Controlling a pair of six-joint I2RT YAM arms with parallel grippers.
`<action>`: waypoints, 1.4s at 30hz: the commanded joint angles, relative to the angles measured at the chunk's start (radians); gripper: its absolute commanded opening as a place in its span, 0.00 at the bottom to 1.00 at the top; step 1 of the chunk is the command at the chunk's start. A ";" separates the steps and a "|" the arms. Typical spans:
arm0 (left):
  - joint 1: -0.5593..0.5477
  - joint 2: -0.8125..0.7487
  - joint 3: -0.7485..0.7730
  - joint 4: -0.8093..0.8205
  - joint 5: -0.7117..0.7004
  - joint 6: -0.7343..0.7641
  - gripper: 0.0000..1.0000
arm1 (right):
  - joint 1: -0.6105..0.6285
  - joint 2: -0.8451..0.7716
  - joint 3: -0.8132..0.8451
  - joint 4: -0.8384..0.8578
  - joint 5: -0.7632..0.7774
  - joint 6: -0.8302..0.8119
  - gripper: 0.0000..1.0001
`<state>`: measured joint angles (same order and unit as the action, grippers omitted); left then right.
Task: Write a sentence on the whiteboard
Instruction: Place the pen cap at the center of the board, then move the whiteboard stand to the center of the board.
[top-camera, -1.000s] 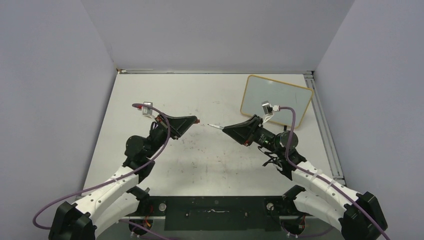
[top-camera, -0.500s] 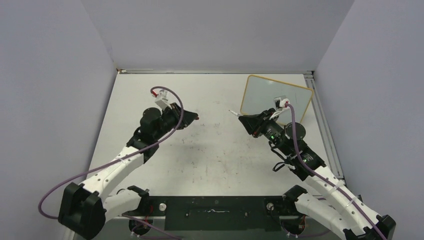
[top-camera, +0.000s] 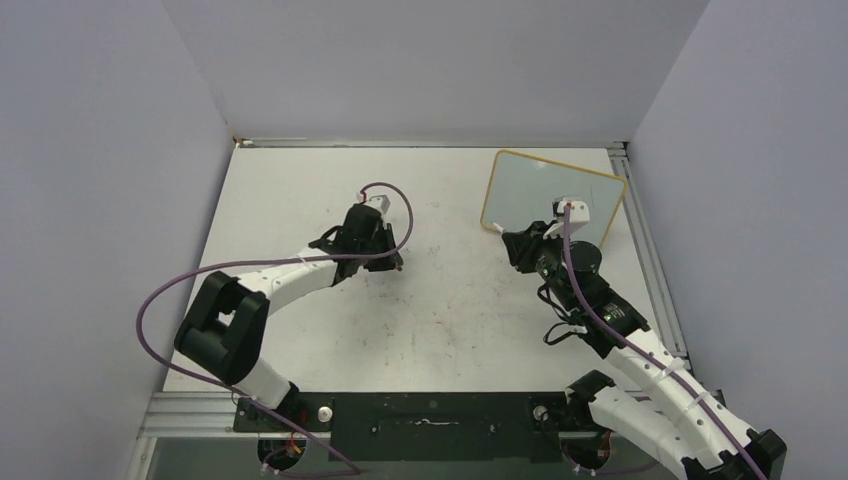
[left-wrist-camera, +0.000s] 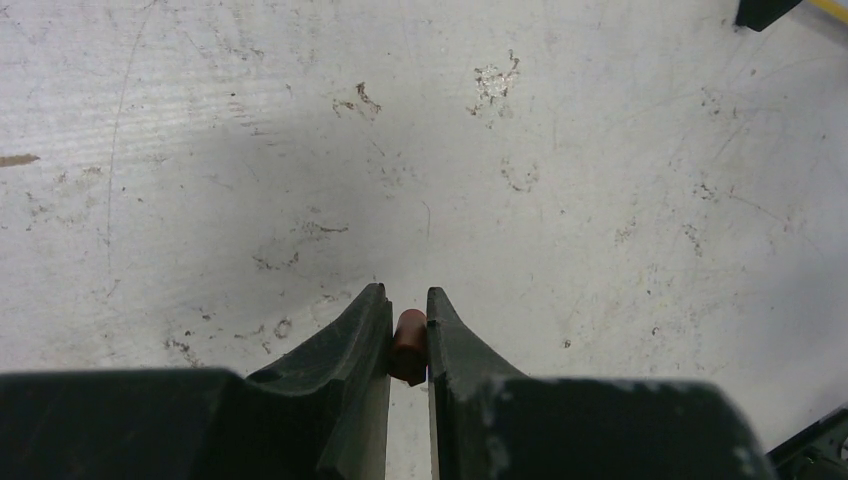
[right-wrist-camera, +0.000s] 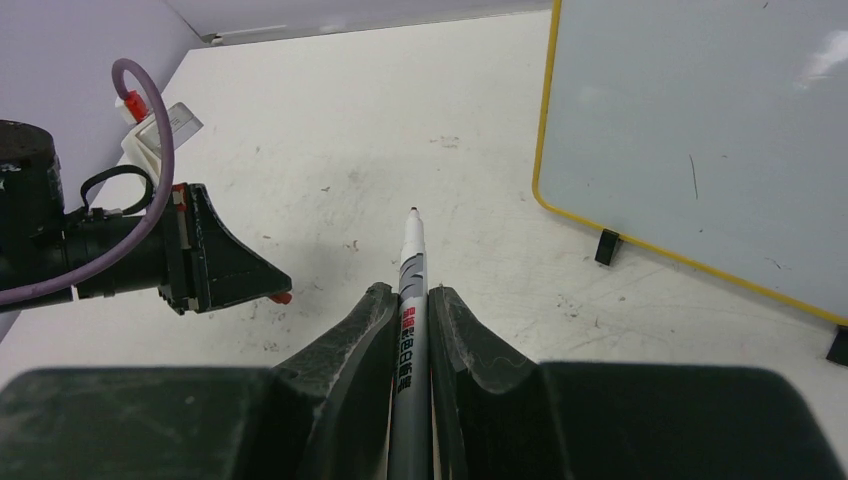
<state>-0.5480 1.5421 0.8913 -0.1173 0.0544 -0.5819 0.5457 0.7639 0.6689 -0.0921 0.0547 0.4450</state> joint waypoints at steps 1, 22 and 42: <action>0.012 0.082 0.082 -0.028 0.016 0.040 0.04 | -0.031 0.009 -0.006 0.020 0.017 -0.011 0.05; 0.012 0.182 0.054 0.001 -0.099 0.065 0.39 | -0.076 -0.061 -0.029 0.011 0.058 0.023 0.05; -0.225 0.263 0.285 0.312 -0.134 0.096 0.74 | -0.079 -0.115 0.046 0.006 0.281 -0.012 0.05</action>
<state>-0.7189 1.7042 1.0565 0.0448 -0.0959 -0.4740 0.4763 0.6582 0.6548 -0.1322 0.2398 0.4568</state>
